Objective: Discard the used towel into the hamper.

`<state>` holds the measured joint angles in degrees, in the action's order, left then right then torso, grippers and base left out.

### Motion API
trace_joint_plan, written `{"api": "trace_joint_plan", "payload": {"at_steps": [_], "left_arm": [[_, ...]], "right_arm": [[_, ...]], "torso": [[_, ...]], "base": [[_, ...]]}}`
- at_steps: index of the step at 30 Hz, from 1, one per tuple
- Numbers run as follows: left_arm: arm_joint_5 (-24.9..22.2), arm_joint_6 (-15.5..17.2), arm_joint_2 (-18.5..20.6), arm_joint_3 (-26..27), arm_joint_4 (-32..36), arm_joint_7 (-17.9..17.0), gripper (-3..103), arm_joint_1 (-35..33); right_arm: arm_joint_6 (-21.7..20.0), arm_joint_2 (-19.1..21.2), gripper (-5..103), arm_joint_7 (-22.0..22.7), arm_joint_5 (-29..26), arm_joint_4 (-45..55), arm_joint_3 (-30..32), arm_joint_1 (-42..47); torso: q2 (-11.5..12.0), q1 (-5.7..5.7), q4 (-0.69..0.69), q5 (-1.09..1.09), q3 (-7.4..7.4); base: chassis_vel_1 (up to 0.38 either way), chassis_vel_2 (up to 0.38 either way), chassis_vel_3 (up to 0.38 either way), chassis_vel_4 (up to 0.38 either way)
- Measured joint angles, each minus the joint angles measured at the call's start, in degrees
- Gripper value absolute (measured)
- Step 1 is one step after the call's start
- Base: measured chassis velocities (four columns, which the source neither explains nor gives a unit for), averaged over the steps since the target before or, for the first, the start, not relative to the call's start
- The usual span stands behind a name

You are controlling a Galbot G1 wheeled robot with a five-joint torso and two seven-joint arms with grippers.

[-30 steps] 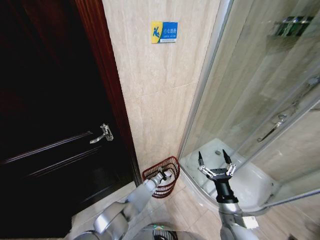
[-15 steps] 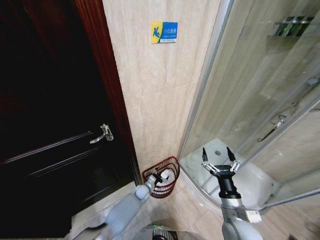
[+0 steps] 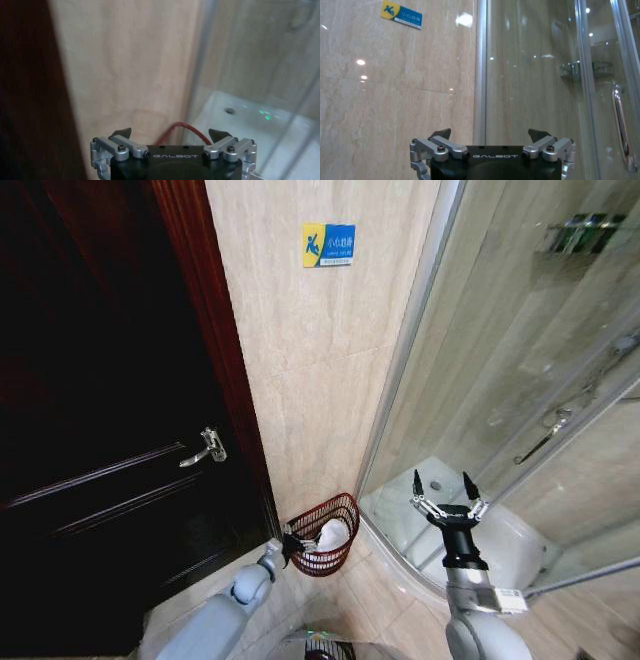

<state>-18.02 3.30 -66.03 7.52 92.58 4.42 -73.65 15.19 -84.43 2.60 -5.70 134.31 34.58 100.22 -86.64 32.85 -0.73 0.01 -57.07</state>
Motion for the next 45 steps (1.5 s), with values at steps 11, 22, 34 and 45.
{"api": "trace_joint_plan", "payload": {"at_steps": [11, 22, 34, 45], "left_arm": [[0.53, 3.73, 0.24, 12.45, 14.98, -1.37, 100, -9.77], [0.93, 4.79, 0.22, 21.70, 25.91, -2.05, 100, -22.27], [1.61, 4.31, -4.25, 30.17, 37.94, -3.01, 100, -30.00], [4.27, 2.56, -14.64, 26.83, 42.91, -3.82, 100, -31.72]], "right_arm": [[-1.87, 1.36, 100, 1.04, -1.68, 1.79, 0.96, 0.01], [-3.41, 2.68, 100, 1.27, -4.52, 1.82, 1.28, -2.33], [-4.76, 3.07, 100, 1.55, -6.64, 1.15, 1.42, -4.39], [-4.95, 2.70, 100, 1.64, -7.17, 1.83, 1.55, -4.21]], "torso": [[0.00, 0.00, 0.00, 0.00, 0.00], [0.00, 0.00, -0.01, 0.00, 0.00], [0.00, 0.00, -0.01, -0.01, 0.00], [0.01, 0.00, 0.00, -0.02, 0.00]], "base": [[0.000, 0.000, 0.000, 0.000], [0.000, 0.000, 0.000, 0.000], [0.000, 0.000, 0.000, 0.000], [0.000, 0.000, 0.000, 0.000]]}}
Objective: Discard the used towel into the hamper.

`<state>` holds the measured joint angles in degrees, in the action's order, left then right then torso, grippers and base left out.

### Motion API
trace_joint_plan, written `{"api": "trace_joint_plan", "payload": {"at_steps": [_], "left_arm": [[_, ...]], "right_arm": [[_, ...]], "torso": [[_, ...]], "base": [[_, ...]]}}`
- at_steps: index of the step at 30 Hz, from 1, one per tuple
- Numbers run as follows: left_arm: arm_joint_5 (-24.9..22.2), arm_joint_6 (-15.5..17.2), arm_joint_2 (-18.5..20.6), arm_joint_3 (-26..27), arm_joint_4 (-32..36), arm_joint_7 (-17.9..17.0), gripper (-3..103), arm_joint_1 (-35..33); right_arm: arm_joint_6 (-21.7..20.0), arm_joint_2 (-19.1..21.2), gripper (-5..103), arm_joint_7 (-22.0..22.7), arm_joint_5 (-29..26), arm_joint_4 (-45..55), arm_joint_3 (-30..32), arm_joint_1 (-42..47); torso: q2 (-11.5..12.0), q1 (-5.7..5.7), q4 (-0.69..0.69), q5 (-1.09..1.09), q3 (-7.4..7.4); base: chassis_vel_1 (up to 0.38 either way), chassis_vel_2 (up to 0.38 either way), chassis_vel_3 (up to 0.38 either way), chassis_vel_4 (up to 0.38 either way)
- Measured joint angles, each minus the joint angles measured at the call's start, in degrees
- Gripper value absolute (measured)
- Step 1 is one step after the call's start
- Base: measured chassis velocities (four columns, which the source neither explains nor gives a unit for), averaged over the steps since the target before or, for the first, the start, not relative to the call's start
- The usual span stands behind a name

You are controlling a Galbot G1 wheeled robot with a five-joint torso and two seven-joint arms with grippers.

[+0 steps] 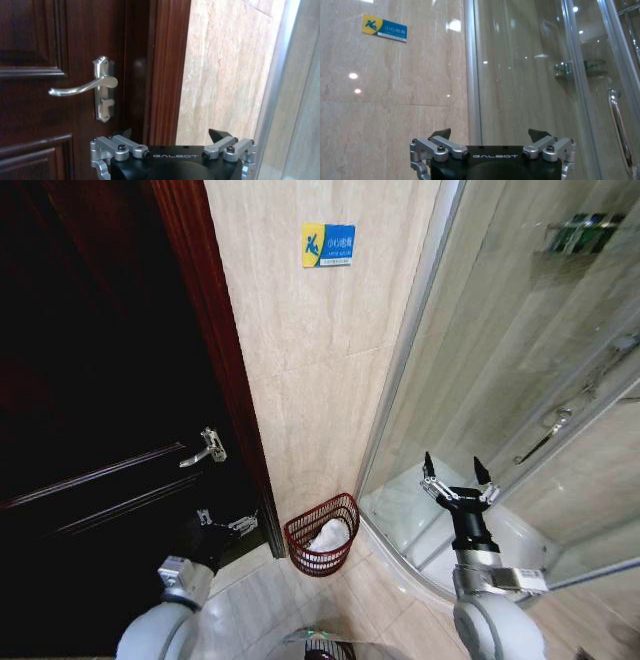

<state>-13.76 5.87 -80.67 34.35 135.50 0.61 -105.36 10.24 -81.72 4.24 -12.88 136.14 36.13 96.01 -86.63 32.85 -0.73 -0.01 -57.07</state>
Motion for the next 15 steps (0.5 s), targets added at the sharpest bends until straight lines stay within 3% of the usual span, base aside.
{"api": "trace_joint_plan", "payload": {"at_steps": [10, 15], "left_arm": [[6.09, -2.88, -10.75, -2.97, 1.29, 1.35, 100, -1.09], [9.77, -4.66, -11.87, -2.86, 1.48, 1.85, 100, -1.60]], "right_arm": [[0.17, -0.48, 100, -0.12, 0.04, -0.44, -0.47, -0.05], [0.22, -0.33, 100, -0.14, -0.08, -0.34, -0.45, -0.10]], "torso": [[0.00, 0.00, 0.00, -0.02, 0.00], [0.00, 0.00, -0.01, -0.01, 0.00]], "base": [[0.000, 0.000, 0.000, 0.000], [0.000, 0.000, 0.000, 0.000]]}}
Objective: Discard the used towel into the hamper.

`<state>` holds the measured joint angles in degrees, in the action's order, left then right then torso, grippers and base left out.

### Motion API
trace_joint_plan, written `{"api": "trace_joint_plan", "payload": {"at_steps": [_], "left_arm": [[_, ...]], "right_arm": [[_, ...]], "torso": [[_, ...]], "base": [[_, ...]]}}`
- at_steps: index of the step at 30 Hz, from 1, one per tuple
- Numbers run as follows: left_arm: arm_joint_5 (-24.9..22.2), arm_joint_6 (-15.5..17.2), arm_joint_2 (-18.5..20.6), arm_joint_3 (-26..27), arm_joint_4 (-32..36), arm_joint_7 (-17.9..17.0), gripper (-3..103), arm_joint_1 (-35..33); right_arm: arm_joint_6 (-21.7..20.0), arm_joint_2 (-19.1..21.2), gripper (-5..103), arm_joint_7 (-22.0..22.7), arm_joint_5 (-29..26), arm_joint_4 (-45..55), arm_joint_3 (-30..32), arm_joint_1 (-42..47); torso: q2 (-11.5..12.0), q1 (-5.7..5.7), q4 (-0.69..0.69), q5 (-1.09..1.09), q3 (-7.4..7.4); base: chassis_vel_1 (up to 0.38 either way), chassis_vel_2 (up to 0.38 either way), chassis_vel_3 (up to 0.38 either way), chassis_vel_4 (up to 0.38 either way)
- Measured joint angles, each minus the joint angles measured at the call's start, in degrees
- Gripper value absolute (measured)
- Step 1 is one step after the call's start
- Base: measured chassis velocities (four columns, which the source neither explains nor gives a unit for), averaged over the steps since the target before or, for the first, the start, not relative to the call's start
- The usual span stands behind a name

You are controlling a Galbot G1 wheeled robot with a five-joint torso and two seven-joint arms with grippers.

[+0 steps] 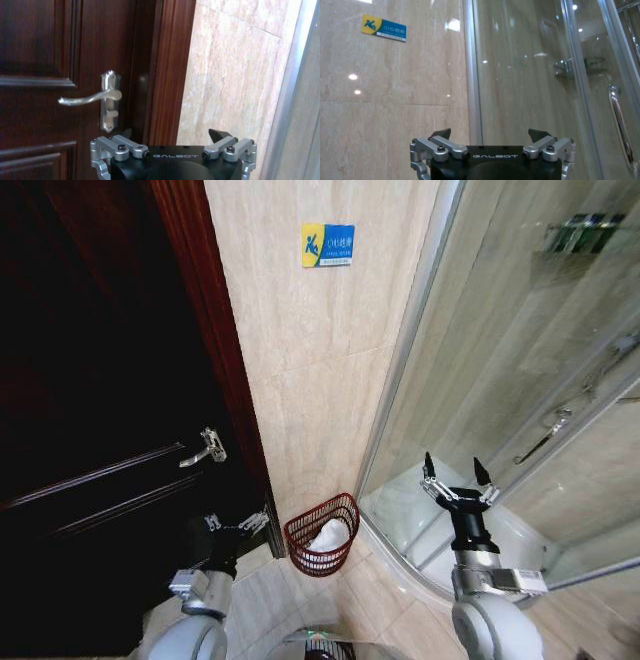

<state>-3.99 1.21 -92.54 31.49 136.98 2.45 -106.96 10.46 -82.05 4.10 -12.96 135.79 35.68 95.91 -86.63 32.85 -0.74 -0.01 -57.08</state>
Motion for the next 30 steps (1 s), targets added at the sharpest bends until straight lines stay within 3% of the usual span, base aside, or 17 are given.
{"api": "trace_joint_plan", "payload": {"at_steps": [30], "left_arm": [[0.83, -0.52, 0.34, -0.78, -0.26, 1.11, 100, 0.79]], "right_arm": [[0.58, -0.12, 100, -0.39, 0.11, 1.36, 0.14, 1.43]], "torso": [[0.00, 0.00, 0.00, 0.01, 0.00]], "base": [[0.000, 0.000, 0.000, 0.000]]}}
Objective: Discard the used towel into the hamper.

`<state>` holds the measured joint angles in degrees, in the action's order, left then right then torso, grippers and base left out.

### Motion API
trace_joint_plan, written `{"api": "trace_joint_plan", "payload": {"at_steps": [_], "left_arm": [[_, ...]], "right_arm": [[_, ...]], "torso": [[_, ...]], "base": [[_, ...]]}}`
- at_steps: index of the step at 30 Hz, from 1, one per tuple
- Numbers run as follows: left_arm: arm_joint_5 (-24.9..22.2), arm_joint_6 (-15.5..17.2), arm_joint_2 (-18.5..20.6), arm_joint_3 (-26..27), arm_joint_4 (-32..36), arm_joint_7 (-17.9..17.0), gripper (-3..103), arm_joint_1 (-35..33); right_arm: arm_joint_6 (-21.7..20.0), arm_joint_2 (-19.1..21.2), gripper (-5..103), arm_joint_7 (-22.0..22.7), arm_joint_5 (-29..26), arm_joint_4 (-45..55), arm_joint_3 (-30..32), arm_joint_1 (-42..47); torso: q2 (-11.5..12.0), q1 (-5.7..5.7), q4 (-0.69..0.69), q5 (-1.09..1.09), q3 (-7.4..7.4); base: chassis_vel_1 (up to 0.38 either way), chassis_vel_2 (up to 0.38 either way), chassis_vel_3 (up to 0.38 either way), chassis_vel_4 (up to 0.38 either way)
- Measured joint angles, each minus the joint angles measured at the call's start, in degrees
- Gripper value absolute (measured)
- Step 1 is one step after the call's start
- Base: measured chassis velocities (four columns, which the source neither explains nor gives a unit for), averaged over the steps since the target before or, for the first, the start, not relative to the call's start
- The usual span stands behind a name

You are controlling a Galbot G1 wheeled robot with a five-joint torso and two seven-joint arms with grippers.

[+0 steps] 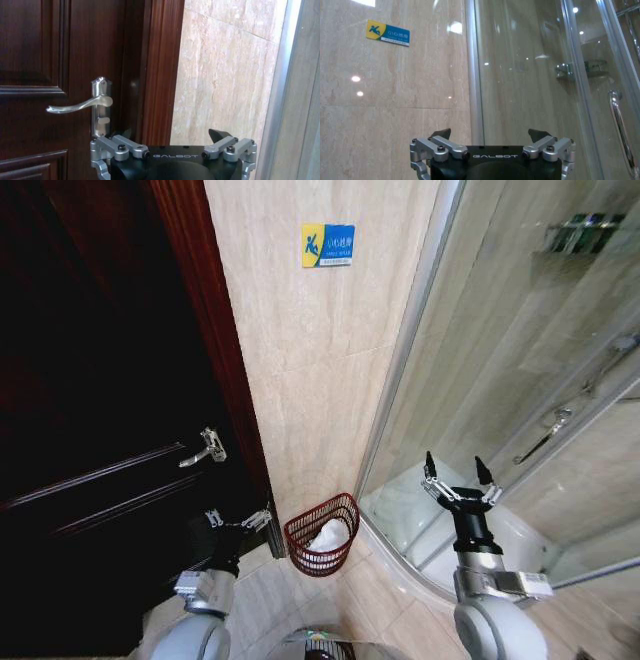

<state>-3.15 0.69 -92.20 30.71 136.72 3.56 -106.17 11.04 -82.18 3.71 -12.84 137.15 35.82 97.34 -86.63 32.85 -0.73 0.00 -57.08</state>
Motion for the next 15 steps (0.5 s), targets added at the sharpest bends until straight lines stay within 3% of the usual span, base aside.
{"api": "trace_joint_plan", "payload": {"at_steps": [15], "left_arm": [[-0.07, 0.02, 0.05, -0.01, -0.05, 0.01, 100, 0.00]], "right_arm": [[1.17, 1.14, 100, 0.62, 0.55, 5.24, 3.22, 2.55]], "torso": [[0.00, 0.00, 0.00, 0.00, 0.00]], "base": [[0.000, 0.000, 0.000, 0.000]]}}
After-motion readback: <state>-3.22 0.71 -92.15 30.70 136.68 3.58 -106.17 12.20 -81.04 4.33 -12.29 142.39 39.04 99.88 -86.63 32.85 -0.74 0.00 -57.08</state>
